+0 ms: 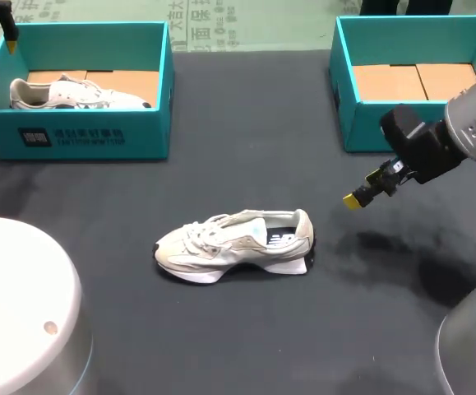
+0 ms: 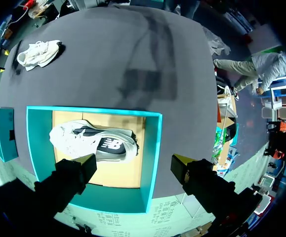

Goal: Take the shoe out of the shoebox, open the shoe tongue, remove and reinsert the insole, then place the shoe into the shoebox

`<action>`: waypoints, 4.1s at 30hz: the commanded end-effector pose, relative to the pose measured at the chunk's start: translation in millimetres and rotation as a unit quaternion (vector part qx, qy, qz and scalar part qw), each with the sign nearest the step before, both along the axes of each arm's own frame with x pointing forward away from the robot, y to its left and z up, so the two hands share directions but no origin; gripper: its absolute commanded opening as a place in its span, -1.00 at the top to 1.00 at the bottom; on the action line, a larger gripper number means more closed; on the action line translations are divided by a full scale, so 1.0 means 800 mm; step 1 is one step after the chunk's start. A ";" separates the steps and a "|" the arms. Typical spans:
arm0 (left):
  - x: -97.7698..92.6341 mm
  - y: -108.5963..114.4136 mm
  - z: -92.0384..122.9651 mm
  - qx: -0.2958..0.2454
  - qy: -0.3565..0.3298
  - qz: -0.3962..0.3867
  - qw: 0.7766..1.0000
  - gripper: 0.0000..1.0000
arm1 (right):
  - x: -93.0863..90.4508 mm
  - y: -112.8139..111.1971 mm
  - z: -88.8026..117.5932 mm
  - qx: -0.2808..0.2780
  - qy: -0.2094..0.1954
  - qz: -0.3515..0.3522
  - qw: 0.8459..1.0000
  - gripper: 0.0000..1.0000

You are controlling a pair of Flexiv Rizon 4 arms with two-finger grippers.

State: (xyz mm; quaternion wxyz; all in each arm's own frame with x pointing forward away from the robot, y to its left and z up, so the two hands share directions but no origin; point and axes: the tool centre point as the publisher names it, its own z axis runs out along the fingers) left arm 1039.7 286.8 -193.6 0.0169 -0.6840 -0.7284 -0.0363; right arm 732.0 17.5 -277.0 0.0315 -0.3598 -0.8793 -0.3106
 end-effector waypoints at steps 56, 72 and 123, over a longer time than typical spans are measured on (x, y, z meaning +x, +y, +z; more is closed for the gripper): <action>-0.001 0.000 0.000 0.001 -0.001 0.000 1.000 -1.00 | -0.023 -0.056 -0.127 0.169 -0.221 0.172 0.945 -1.00; -0.001 0.000 0.000 0.001 -0.001 0.000 1.000 -1.00 | -0.020 -0.023 -0.139 0.169 -0.235 0.184 0.939 -1.00; -0.001 0.000 0.000 0.001 -0.001 0.000 1.000 -1.00 | 0.001 0.066 -0.166 0.210 -0.221 0.187 0.934 -1.00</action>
